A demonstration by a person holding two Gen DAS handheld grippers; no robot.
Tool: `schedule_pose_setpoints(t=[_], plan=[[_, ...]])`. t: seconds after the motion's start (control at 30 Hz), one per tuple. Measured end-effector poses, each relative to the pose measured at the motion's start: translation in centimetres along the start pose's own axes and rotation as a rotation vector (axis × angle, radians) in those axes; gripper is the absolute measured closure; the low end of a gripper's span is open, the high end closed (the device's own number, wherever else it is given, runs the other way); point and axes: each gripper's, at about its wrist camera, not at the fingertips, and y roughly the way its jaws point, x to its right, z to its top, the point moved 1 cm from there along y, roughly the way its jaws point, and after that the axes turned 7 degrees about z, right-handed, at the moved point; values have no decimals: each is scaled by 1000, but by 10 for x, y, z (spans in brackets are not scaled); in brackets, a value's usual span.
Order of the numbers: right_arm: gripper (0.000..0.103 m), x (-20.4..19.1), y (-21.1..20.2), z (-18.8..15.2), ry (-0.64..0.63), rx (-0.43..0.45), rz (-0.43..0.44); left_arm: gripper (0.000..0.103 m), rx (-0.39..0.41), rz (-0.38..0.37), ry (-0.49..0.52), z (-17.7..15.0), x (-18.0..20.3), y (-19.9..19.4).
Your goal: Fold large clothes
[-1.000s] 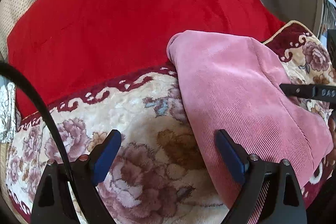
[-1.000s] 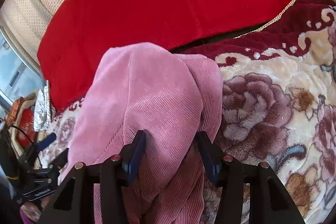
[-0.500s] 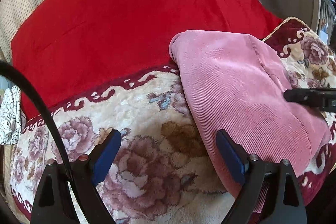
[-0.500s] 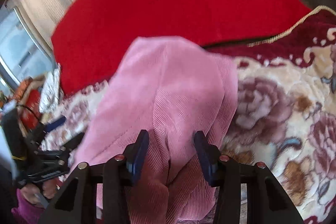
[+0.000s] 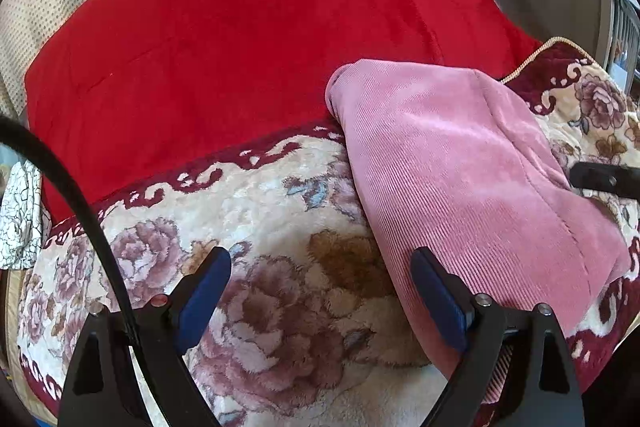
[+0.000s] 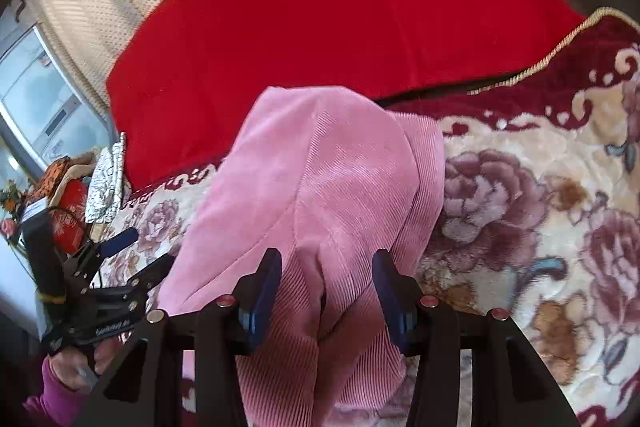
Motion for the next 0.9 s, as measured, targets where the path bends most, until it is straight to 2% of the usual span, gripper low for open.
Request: schedule_pose_setpoints(t=[0.13,0.23,0.33,0.47,0.57,0.6,0.67,0.7,0.9], plan=[[52,-8,-1,-7,-42,-36,3,12,9,-13,-12,2,0,-4],[52,-6,10,-12,-47,-64,-13,11,-20,-12,40,-2,14,6],[52,1,22,-13,-15,-88,-11,11,-4,1,60,-2,18,7],[52,0,18,-10,-14,-75,-8,11,-15,-29,24,1,10,4],[51,0,4,-7,-7,-33,13,11,0,-55,0,4,1,0],[48,3,-2,-5,1,-5,5,11,3,-60,-12,5,-2,-1],[20,12,-10,-1,43,49,-24,11,-4,-85,-43,9,-8,2],[17,20,-13,1,80,72,-28,11,-11,-105,-55,10,-10,4],[16,59,1,9,267,23,79,11,-78,-281,-115,18,-13,22]])
